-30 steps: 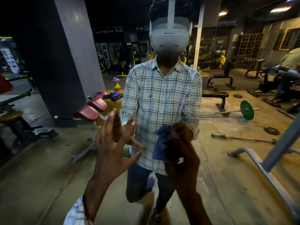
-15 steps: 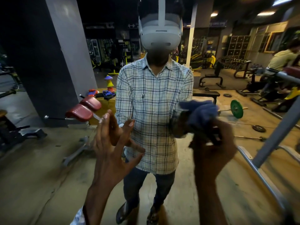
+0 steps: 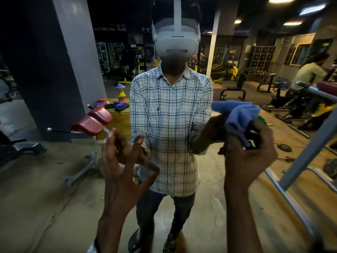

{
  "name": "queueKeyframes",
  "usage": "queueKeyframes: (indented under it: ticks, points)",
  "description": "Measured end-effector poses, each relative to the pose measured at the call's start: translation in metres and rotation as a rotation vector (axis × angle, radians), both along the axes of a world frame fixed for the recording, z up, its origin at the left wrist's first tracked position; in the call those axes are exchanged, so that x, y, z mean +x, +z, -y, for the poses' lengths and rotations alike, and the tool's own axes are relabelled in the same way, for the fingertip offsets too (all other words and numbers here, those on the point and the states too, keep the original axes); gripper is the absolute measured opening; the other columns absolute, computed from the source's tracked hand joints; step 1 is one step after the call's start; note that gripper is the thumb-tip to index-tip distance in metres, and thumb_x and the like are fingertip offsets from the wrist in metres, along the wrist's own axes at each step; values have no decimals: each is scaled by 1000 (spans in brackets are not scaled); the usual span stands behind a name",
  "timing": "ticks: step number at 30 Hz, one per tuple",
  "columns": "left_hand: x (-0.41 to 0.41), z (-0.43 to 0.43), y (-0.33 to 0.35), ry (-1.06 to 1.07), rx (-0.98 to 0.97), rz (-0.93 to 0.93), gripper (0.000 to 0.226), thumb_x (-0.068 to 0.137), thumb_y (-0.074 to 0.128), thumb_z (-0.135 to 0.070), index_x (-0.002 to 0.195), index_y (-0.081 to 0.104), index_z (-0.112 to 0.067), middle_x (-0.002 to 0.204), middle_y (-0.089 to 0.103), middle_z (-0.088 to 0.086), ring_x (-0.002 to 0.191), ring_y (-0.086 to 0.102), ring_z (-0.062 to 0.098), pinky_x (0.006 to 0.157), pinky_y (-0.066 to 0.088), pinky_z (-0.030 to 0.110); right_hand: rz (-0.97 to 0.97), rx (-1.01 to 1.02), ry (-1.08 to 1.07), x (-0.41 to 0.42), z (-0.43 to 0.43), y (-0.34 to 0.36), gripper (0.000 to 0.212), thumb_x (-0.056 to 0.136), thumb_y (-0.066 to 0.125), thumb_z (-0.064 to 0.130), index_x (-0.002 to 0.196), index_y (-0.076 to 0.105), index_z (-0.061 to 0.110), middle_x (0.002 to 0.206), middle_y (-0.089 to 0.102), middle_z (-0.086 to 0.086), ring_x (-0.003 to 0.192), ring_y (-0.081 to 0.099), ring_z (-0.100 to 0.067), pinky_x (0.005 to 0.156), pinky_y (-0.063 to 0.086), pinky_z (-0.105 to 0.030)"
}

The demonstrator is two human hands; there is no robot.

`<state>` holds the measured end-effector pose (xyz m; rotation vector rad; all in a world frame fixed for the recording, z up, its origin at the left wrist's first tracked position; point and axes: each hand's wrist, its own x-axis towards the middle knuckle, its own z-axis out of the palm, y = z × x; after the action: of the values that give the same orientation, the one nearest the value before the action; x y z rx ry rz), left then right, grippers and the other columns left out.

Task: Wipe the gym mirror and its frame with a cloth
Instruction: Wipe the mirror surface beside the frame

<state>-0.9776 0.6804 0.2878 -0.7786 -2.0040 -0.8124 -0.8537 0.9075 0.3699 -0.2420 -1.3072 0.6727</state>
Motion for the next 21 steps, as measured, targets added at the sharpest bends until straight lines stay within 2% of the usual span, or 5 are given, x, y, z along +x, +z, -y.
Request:
queueKeyframes:
  ticks: [4, 9, 13, 17, 21]
  points:
    - [-4, 14, -3, 22, 32, 18, 103, 74, 74, -69, 159, 29, -33, 169, 4, 28, 159, 2, 39, 121, 19, 64, 148, 73, 50, -31, 48, -20, 27, 88, 76, 13, 112, 64, 12, 111, 64, -4, 106, 62, -14, 89, 54, -35]
    - [-9, 23, -8, 1, 0, 22, 106, 74, 72, -67, 162, 18, -40, 169, 2, 26, 159, 0, 38, 119, 21, 67, 427, 304, 306, -56, 106, -78, 42, 84, 75, 13, 124, 65, 13, 133, 61, -1, 126, 52, 1, 102, 48, -15]
    - [-16, 28, -13, 9, -21, 18, 105, 72, 80, -60, 159, 29, -31, 169, 3, 27, 158, 4, 42, 117, 25, 70, 234, 100, 122, -24, 56, -66, 41, 77, 81, -4, 110, 63, 14, 109, 63, -2, 103, 61, -7, 85, 54, -28]
    - [-20, 29, -15, -21, -21, 7, 102, 76, 74, -63, 161, 23, -39, 168, 6, 29, 157, 7, 44, 116, 25, 72, 141, -178, 60, -23, 61, -83, 34, 80, 78, 9, 104, 57, 22, 98, 58, 0, 90, 58, -17, 70, 52, -50]
    - [-22, 32, -14, -51, -30, -11, 100, 80, 74, -61, 162, 22, -36, 168, 5, 30, 157, 7, 45, 115, 25, 72, 408, -38, 383, -48, 121, -98, 49, 78, 82, 5, 118, 62, 23, 122, 63, 7, 112, 61, 2, 93, 57, -25]
